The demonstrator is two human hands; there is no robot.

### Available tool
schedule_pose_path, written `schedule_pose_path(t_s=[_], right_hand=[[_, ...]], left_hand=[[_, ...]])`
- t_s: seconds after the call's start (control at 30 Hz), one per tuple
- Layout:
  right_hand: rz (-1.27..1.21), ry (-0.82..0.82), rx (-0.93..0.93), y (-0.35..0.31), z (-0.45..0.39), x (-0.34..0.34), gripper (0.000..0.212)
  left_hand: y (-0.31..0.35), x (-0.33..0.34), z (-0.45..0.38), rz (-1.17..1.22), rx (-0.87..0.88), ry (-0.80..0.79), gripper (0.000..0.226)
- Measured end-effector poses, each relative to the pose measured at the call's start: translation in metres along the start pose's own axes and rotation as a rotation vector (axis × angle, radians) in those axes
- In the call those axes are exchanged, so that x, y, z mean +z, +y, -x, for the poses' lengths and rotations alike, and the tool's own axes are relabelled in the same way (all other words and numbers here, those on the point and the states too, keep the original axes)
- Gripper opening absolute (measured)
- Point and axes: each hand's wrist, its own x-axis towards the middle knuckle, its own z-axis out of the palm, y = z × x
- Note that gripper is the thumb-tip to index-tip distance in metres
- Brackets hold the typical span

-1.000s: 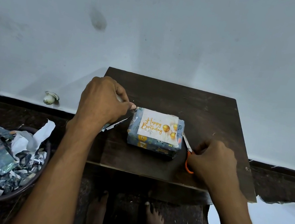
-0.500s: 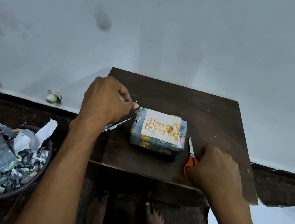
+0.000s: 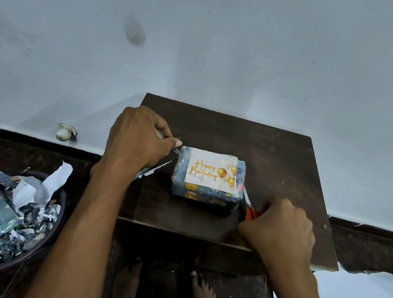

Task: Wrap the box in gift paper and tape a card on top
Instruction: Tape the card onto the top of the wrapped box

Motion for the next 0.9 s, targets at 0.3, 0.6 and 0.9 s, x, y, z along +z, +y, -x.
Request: schedule_pose_path(t_s=[0.3,0.6,0.9], right_hand=[[-0.199,0.015,0.105,0.007,-0.008,0.007,0.019],[-1.017,-0.277,0.061,0.012,0.005,-0.021,0.018],[-1.306,-0.933,-0.02,-0.062,0.039,-0.008,0.037]], left_hand=[[-0.002,-0.002,0.001,0.019,-0.009,-0.007,0.019],[-0.002,-0.003,0.002,0.039,-0.011,0.0,0.017],[-0.002,-0.005,0.003,0.024,-0.044,0.008,0.016]])
